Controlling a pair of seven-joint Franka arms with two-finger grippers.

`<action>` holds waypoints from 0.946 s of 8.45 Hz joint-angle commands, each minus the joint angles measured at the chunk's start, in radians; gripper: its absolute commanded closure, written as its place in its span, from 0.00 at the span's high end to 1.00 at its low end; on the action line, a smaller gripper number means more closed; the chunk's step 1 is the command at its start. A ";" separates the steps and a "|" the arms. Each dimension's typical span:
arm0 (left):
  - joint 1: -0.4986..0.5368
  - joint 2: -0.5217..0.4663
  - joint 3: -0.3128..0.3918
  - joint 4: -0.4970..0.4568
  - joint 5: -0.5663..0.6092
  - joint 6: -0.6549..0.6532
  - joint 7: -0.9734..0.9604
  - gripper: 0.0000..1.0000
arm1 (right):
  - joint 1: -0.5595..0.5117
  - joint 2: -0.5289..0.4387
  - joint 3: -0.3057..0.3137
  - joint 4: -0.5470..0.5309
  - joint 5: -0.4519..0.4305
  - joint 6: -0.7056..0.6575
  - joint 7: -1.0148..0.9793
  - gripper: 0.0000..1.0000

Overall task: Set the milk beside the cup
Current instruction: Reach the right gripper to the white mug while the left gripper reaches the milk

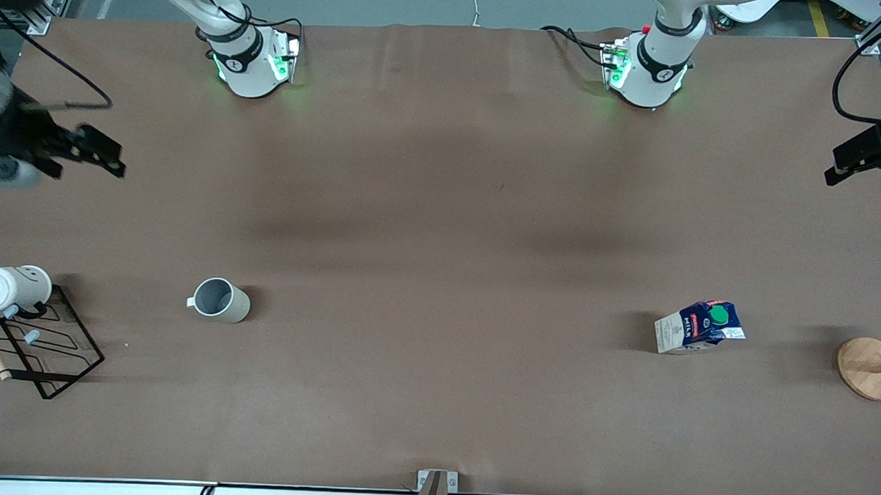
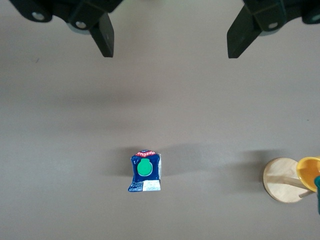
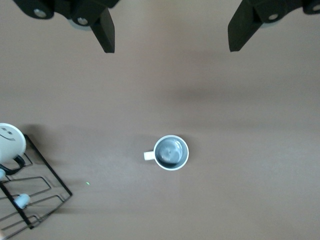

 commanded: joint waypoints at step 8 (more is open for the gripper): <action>-0.035 0.447 -0.025 -0.055 -0.003 0.518 -0.115 1.00 | 0.062 0.431 -0.004 -0.194 0.077 0.736 0.045 1.00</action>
